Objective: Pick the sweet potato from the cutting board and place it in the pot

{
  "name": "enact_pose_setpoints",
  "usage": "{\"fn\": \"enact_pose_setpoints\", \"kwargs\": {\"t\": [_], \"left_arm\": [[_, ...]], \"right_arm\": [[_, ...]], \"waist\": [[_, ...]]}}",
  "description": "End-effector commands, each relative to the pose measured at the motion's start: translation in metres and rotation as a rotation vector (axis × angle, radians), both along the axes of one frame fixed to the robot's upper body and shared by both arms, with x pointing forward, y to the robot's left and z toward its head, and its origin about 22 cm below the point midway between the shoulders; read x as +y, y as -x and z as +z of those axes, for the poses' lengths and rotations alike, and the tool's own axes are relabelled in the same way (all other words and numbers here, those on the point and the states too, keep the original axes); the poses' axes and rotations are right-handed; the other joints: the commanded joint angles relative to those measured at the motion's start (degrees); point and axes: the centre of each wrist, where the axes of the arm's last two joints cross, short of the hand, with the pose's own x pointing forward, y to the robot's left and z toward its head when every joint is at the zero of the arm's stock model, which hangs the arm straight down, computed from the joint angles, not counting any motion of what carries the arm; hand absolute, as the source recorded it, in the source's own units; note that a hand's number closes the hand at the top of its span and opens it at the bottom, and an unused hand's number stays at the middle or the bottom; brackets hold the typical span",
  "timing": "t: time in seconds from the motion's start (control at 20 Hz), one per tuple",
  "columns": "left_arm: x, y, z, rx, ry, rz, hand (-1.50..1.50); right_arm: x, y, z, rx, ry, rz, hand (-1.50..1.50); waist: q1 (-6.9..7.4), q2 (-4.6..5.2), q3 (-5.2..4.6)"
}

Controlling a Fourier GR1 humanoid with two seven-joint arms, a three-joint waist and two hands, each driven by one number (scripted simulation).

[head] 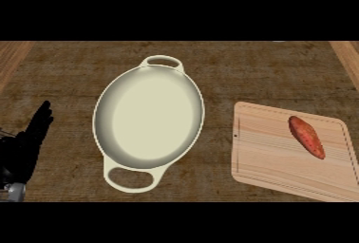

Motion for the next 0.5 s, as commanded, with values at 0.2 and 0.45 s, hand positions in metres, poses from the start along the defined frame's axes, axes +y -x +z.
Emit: {"fn": "enact_pose_setpoints", "kwargs": {"t": [0.2, 0.45], "left_arm": [[0.003, 0.010, -0.008, 0.002, 0.003, -0.007, 0.00], [-0.001, -0.002, -0.002, 0.007, 0.009, -0.014, 0.00]], "right_arm": [[0.058, -0.040, 0.018, 0.298, 0.299, 0.135, -1.50], [0.078, -0.059, 0.035, 0.514, 0.419, 0.190, -1.50]], "waist": [[1.06, -0.01, -0.11], [0.38, 0.05, -0.06]]}}
